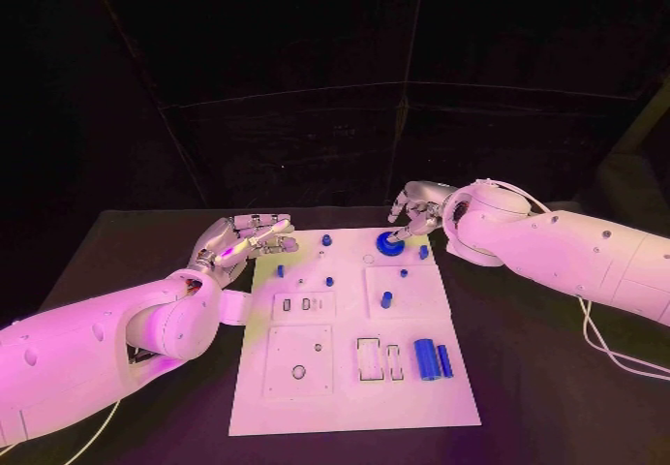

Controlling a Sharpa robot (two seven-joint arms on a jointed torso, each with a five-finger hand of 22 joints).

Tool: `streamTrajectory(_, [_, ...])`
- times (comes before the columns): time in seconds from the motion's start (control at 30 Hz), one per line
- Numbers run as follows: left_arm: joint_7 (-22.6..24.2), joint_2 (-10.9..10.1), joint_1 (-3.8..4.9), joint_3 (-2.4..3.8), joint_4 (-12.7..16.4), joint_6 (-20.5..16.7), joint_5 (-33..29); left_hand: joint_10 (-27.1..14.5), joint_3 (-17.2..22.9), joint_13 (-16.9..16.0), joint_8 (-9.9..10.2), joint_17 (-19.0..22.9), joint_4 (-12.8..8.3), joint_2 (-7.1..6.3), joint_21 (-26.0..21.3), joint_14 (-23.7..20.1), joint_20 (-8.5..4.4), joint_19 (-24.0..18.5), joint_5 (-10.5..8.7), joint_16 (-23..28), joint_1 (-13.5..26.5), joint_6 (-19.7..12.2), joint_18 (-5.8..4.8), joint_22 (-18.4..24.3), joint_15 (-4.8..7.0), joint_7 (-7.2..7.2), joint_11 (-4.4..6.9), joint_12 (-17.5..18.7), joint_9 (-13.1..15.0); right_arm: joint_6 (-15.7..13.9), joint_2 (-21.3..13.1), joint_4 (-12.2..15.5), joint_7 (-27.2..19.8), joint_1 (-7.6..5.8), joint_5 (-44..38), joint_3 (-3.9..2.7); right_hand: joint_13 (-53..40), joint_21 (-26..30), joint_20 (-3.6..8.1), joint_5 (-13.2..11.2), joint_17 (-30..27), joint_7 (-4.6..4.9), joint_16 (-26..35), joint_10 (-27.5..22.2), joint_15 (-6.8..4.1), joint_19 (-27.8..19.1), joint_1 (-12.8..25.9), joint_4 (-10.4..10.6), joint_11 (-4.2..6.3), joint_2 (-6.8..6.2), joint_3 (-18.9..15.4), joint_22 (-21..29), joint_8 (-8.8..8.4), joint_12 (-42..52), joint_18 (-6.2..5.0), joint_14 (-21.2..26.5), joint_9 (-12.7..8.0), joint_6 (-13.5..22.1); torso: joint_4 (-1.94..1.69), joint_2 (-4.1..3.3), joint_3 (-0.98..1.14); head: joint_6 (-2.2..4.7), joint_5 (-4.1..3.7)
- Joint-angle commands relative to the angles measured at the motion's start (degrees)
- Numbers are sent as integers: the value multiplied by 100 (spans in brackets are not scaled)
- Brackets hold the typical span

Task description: Assemble the parts on the task board

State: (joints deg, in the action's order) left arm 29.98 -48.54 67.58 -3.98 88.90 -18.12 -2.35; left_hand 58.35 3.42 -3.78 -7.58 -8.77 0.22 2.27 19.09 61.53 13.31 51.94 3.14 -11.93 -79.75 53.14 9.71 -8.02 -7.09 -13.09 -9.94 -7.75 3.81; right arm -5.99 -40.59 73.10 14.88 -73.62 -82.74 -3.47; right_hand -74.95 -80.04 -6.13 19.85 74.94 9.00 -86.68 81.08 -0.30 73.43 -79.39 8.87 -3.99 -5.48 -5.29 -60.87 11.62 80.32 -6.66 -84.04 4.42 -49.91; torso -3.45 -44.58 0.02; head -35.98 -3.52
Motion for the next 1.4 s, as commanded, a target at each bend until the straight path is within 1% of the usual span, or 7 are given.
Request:
streamTrajectory(0.03, [50, -2, 8, 5, 4, 73, 30, 28, -9, 7, 20, -9, -33, 52, -26, 46, 8, 28, 1, 40, -12, 5, 76, 5, -8, -23, -8, 28, -7, 54, -13, 70, -39, -5, -115, -4, -55, -28, 4, 37, 536, -9, -28, 51, 11, 53, -8, 7, -3, 38, -52, -18, 32, 56, 107, -402, 5, -50, 0, 1, 0, -2, 8])
streamTrajectory(0.17, [50, -5, 8, 5, 7, 74, 30, 28, -9, 7, 20, -9, -33, 52, -26, 46, 8, 28, 1, 40, -12, 5, 76, 5, -8, -23, -8, 28, -7, 70, -13, 83, -28, 0, -151, -3, -87, -33, 6, 56, 549, -12, -32, 68, 9, 56, -4, 9, 0, 46, -58, -28, 47, 78, 108, -404, 6, -61, 1, -1, -5, -1, 0])
streamTrajectory(0.33, [51, -7, 8, 5, 12, 75, 30, 28, -9, 7, 20, -9, -33, 52, -26, 46, 8, 28, 1, 40, -12, 5, 76, 5, -8, -23, -8, 28, -7, 103, 22, 36, -1, 18, -272, 6, -92, -41, 8, 74, 563, -16, -37, 68, 7, 63, -20, 0, 4, 54, -59, -46, 62, 82, 111, -407, 6, -72, 7, -1, -1, 5, 0])
streamTrajectory(0.5, [50, -6, 8, 5, 16, 80, 30, 28, -9, 7, 20, -9, -33, 52, -26, 46, 8, 28, 1, 40, -12, 5, 76, 5, -8, -23, -8, 28, -7, 121, 59, -20, 22, 41, -374, 13, -84, -48, 9, 86, 575, -17, -41, 59, 5, 68, -42, -14, 5, 61, -57, -60, 70, 77, 114, -409, 4, -71, 2, -4, 2, -1, -4])
streamTrajectory(0.63, [49, -9, 8, 5, 17, 80, 30, 28, -9, 7, 20, -9, -33, 52, -26, 46, 8, 28, 1, 40, -12, 5, 76, 5, -8, -23, -8, 28, -7, 181, 83, -61, 42, 64, -459, 16, -84, -50, 10, 92, 578, -17, -42, 56, 4, 69, -57, -25, 6, 62, -56, -65, 71, 76, 115, -409, 1, -64, -3, -2, -3, -12, -12])
streamTrajectory(0.93, [48, -20, 8, 5, 14, 77, 30, 34, 1, 7, 22, -11, -49, 56, -28, 52, 6, 32, 1, 49, -18, 8, 77, 9, -6, -20, -5, 32, -7, 293, 93, -58, 13, 91, -498, 21, -80, -55, 11, 96, 585, -16, -44, 51, 4, 73, -69, -34, 5, 64, -55, -76, 73, 73, 117, -411, -1, -58, 11, -2, 0, -21, 2])
streamTrajectory(1.4, [43, -24, 8, 4, 8, 76, 30, 34, 1, 7, 22, -11, -49, 56, -28, 52, 6, 32, 1, 49, -18, 8, 77, 9, -6, -20, -5, 32, -7, 298, 99, -44, -27, 99, -503, 22, -114, -64, 15, 150, 589, -30, -45, 58, -3, 68, -116, -64, 16, 133, -36, -87, 137, 93, 118, -411, 5, -122, -1, 0, -4, -42, 0])
